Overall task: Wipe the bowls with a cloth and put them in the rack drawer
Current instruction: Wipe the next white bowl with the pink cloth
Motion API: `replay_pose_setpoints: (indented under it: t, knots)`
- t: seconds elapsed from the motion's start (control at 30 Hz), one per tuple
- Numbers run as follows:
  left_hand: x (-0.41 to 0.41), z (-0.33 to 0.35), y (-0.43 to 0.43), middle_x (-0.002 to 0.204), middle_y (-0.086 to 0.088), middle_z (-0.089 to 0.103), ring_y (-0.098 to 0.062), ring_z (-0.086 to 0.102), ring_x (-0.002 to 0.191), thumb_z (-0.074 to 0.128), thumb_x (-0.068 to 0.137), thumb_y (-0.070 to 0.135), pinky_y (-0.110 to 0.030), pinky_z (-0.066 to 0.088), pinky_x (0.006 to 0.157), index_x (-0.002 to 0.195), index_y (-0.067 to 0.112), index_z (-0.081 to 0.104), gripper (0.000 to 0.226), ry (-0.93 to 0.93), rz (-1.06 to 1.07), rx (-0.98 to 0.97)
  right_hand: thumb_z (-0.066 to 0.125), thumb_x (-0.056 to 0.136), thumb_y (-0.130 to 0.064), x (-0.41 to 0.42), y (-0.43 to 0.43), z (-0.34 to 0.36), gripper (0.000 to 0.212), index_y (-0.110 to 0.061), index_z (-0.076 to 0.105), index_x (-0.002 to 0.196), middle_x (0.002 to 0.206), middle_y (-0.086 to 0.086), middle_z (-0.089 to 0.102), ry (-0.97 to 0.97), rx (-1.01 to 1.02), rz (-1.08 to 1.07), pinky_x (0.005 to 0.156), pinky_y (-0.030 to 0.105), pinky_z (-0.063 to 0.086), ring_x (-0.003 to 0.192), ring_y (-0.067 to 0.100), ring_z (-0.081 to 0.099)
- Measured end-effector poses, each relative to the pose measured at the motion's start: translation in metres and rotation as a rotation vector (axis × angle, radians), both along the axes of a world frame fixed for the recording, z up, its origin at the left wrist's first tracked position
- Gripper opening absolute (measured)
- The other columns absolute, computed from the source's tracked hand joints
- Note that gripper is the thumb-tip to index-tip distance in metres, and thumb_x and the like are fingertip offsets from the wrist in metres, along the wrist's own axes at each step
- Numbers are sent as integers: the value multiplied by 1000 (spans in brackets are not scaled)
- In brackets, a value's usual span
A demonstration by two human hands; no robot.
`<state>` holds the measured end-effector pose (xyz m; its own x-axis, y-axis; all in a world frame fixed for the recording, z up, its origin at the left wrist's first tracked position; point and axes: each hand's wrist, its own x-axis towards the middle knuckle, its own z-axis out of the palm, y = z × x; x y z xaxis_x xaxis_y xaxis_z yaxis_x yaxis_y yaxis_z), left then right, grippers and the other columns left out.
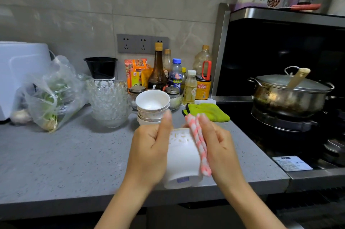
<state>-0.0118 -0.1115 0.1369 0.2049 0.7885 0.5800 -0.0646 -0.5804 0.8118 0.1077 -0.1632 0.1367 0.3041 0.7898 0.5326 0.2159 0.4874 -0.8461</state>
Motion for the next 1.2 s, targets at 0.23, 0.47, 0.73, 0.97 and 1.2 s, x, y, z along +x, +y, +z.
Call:
replay_pose_setpoints:
  t: [0.23, 0.47, 0.73, 0.97, 1.2]
  knots:
    - [15, -7, -9, 40, -4, 50, -13, 44, 40, 34, 88, 60, -41, 38, 45, 49, 13, 53, 64, -147, 228, 3, 34, 95, -50, -30, -1, -10, 41, -47, 49, 133, 140, -24, 41, -558, 111, -391, 107, 35, 37, 133, 2, 37]
    - [14, -5, -13, 53, -31, 45, -48, 45, 50, 37, 80, 66, -52, 35, 41, 59, -12, 42, 81, -274, 201, -96, 38, 101, -43, -16, -3, 5, 29, -48, 56, 124, 119, -22, 63, 40, -91, -22, 45, 13, 43, 62, 6, 64]
    - [15, -4, -12, 47, -22, 39, -26, 38, 44, 39, 83, 61, -47, 30, 41, 54, -4, 39, 72, -240, 159, -30, 40, 93, -50, -20, -1, -2, 32, -41, 60, 116, 120, -22, 57, -303, 58, -225, 80, 19, 49, 108, -2, 57]
    - [6, -3, -4, 44, -1, 55, -11, 55, 41, 47, 81, 48, -18, 40, 39, 41, 15, 55, 53, -459, -10, -304, 45, 96, -35, -14, -11, 21, 25, -35, 58, 75, 92, -19, 63, 143, -109, 2, 39, 44, 33, 73, 24, 56]
    - [-2, -12, 10, 59, -6, 66, -15, 63, 55, 47, 82, 48, -21, 49, 48, 57, 18, 69, 45, -408, -124, -348, 47, 86, -49, -2, 1, 18, 64, 11, 51, 64, 39, 10, 41, 70, -31, 73, 30, 17, 27, 25, 12, 35]
